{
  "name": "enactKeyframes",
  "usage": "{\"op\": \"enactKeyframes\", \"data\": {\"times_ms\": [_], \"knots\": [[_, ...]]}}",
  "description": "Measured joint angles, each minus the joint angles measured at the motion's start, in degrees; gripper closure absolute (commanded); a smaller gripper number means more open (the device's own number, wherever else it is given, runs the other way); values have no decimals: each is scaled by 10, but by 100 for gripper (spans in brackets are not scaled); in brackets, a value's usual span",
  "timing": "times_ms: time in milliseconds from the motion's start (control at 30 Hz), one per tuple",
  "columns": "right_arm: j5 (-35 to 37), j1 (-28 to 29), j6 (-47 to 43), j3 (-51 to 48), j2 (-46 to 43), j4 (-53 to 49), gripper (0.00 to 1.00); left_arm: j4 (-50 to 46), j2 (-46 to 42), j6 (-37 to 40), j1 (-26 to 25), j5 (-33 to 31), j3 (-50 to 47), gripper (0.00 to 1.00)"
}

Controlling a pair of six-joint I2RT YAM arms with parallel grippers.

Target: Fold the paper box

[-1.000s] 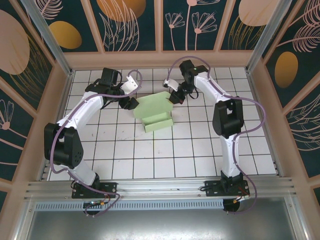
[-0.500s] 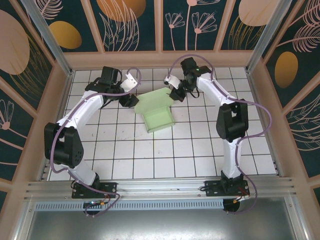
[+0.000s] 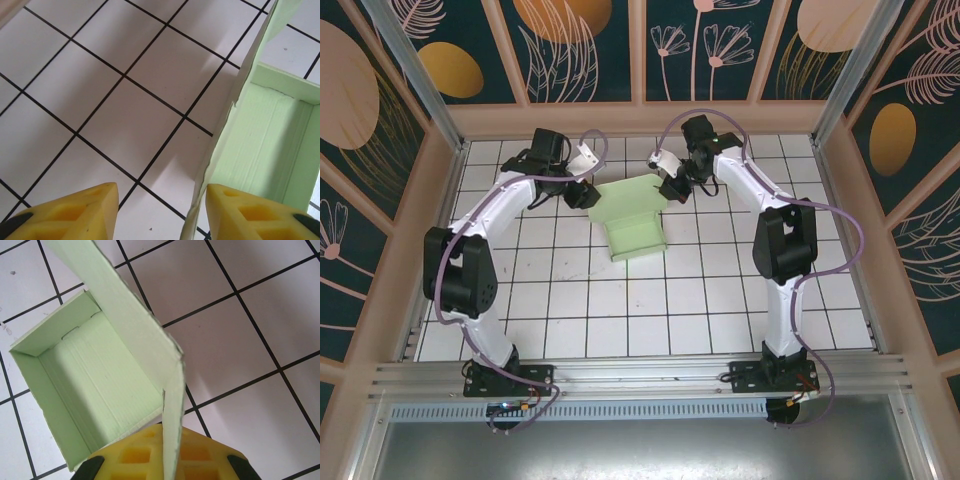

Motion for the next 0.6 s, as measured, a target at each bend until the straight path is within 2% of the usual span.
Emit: {"op": "enactKeyframes", "data": {"times_ms": [367,433,600], "knots": [[0,0,0,0,0,0,100,-39,31,4,0,34,14,60],[0,0,0,0,0,0,100,-41,33,3,0,35,14,66],[0,0,0,0,0,0,100,-43,36,0,0,36,14,71]]}}
